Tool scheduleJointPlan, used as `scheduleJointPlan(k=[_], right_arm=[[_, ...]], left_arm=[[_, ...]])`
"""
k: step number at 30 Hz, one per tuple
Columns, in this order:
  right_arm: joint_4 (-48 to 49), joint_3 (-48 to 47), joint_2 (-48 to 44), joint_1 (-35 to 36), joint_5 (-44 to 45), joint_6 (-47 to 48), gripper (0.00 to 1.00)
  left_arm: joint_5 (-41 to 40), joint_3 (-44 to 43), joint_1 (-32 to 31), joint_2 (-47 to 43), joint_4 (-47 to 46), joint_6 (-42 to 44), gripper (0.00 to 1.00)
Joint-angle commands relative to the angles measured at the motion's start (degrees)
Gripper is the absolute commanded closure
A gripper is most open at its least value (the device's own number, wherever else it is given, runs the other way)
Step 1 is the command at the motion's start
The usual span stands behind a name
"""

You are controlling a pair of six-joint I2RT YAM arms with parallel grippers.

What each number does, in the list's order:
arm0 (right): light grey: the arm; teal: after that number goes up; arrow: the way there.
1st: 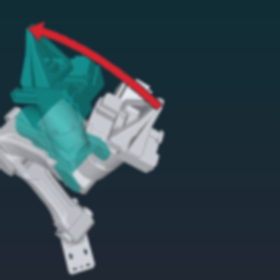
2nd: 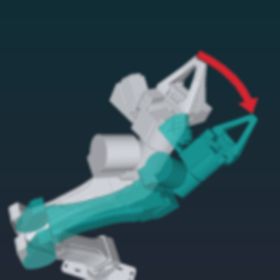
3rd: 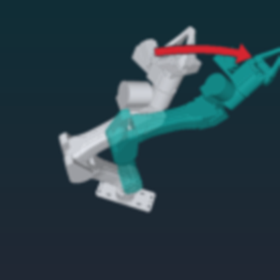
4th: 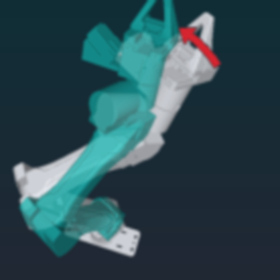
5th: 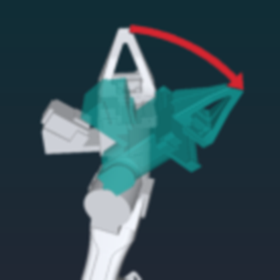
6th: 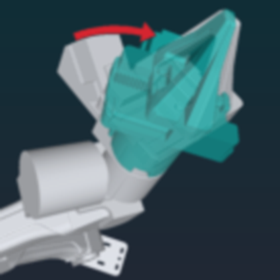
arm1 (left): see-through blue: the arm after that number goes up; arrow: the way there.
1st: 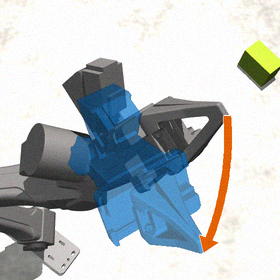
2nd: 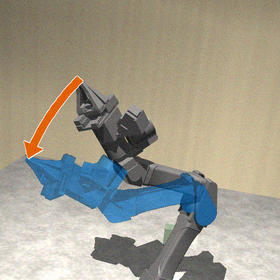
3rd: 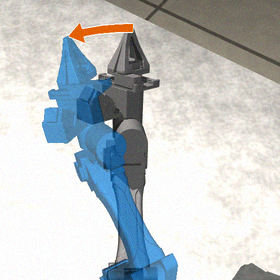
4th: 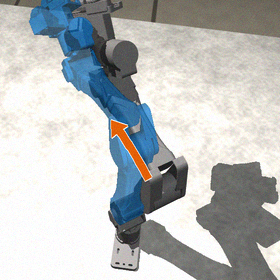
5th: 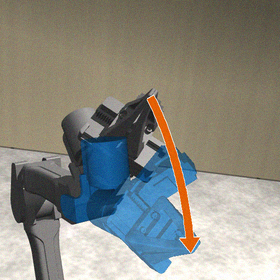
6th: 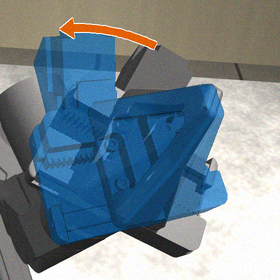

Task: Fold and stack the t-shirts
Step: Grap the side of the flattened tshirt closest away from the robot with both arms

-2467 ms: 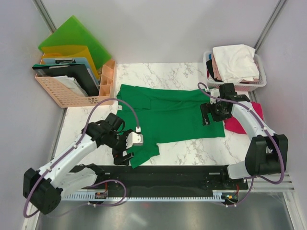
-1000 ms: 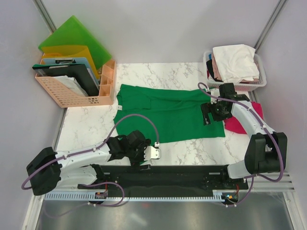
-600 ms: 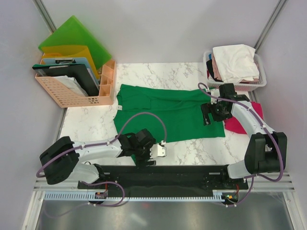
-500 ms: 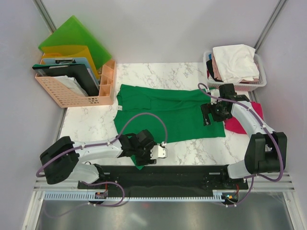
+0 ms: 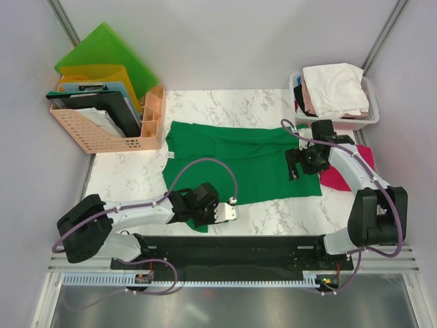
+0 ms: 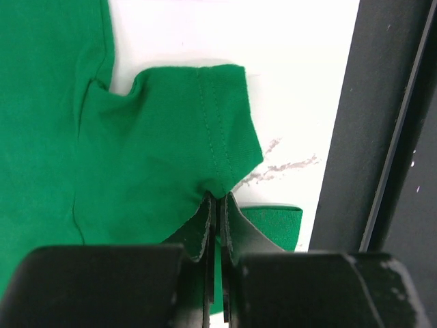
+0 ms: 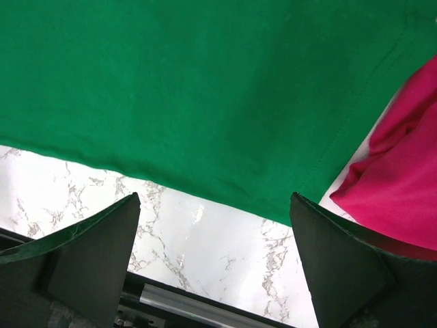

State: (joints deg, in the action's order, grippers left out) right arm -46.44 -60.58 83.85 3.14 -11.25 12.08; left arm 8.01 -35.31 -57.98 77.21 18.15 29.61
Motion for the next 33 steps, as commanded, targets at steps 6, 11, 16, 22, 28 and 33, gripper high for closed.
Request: scheduleJointPlan(k=[6, 11, 16, 22, 28, 33], right_arm=[[-3.22, -2.53, -0.97, -0.15, -2.03, 3.65, 0.02], [-3.93, -3.06, -0.36, -0.15, -3.78, 4.45, 0.02], [-4.28, -3.06, -0.01, -0.15, -4.31, 5.24, 0.02], [-7.79, -2.97, 1.05, -0.15, -2.47, 7.87, 0.02], [-7.44, -1.83, 0.08, -0.24, 5.42, 7.1, 0.02], [-9.37, -1.91, 4.21, -2.87, 6.94, 6.03, 0.02]], left_arm=[[-6.24, 0.68, -0.03, -9.26, 3.91, 0.63, 0.98], [-9.23, 2.7, 0.41, -16.37, 4.26, 2.38, 0.98], [-9.33, 5.51, 1.81, -18.76, 4.52, 4.49, 0.98], [-8.19, 5.08, 7.78, -17.45, 2.5, 6.68, 0.98], [-4.93, 1.13, 14.47, -15.43, 1.01, 8.98, 0.98], [-4.06, -1.51, 14.65, -13.58, 0.92, 8.72, 0.98]])
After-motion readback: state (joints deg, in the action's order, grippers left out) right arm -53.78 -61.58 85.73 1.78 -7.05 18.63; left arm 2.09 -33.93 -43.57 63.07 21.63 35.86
